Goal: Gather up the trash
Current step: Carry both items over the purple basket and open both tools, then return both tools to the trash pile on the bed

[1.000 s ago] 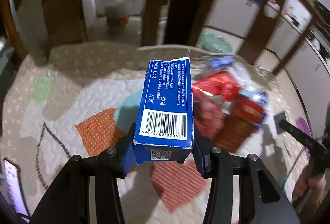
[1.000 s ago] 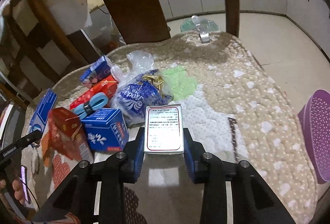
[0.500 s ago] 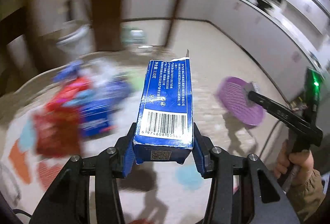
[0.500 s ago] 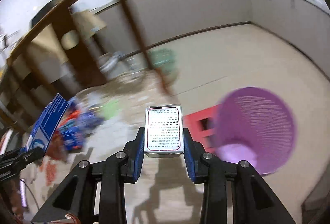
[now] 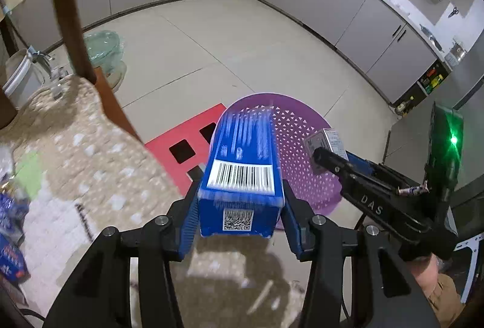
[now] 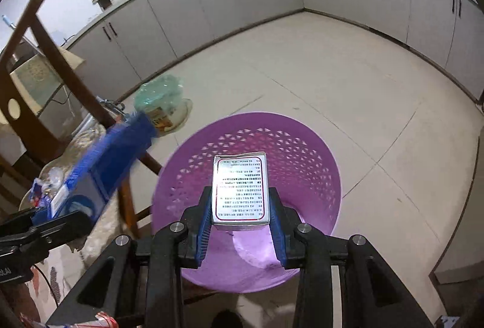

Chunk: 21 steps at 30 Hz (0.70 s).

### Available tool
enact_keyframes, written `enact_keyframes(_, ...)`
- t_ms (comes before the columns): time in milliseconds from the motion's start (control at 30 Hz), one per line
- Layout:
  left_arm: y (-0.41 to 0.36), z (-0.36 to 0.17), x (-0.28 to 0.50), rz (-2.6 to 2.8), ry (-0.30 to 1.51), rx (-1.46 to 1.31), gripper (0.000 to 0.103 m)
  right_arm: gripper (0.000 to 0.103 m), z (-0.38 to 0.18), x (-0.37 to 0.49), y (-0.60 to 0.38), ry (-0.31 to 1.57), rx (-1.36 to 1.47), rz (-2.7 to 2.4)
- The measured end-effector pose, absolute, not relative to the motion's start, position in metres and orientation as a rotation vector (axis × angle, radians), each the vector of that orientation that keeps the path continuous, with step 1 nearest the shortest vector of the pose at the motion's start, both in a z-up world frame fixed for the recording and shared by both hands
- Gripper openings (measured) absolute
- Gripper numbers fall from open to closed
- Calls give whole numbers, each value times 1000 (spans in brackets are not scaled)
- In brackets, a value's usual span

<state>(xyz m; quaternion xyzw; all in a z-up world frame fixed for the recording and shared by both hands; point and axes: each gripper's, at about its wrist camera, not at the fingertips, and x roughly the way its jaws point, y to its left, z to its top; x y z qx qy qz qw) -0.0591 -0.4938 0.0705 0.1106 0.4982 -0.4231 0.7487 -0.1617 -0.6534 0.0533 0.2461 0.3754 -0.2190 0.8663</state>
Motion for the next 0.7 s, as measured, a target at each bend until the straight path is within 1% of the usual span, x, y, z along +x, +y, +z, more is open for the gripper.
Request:
enact_keyframes(67, -499, 68, -58, -927, 1096, 243, 59, 38, 48, -161, -662, 792, 535, -456)
enact_keyframes(133, -499, 68, -57, -922, 1092, 233, 62, 44, 45, -162, -668, 796, 546, -458)
enact_keyframes(167, -500, 68, -58, -925, 1093, 228, 62, 51, 44, -162, -669, 795, 551, -459)
enact_keyframes(200, -499, 69, -59, -931, 1095, 225, 63, 54, 44, -162, -670, 790, 554, -461)
enact_keyframes(333, -478, 71, -58, -918, 1096, 199, 63, 56, 55, -170, -669, 737, 549, -483)
enact_keyframes(400, -468, 73, -54, -906, 1111, 167, 63, 60, 64, -175, -672, 699, 532, -529)
enact_keyframes(467, -453, 78, -55, -891, 1114, 142, 63, 63, 73, -181, -679, 667, 508, -593)
enact_keyframes(533, -431, 87, -60, -873, 1099, 130, 63, 66, 79, -185, -685, 655, 461, -679)
enact_keyframes(600, -408, 98, -67, -848, 1075, 129, 63, 74, 81, -189, -695, 650, 391, -799)
enact_keyframes(700, -373, 113, -71, -795, 1046, 120, 66, 75, 76, -190, -711, 652, 308, -960)
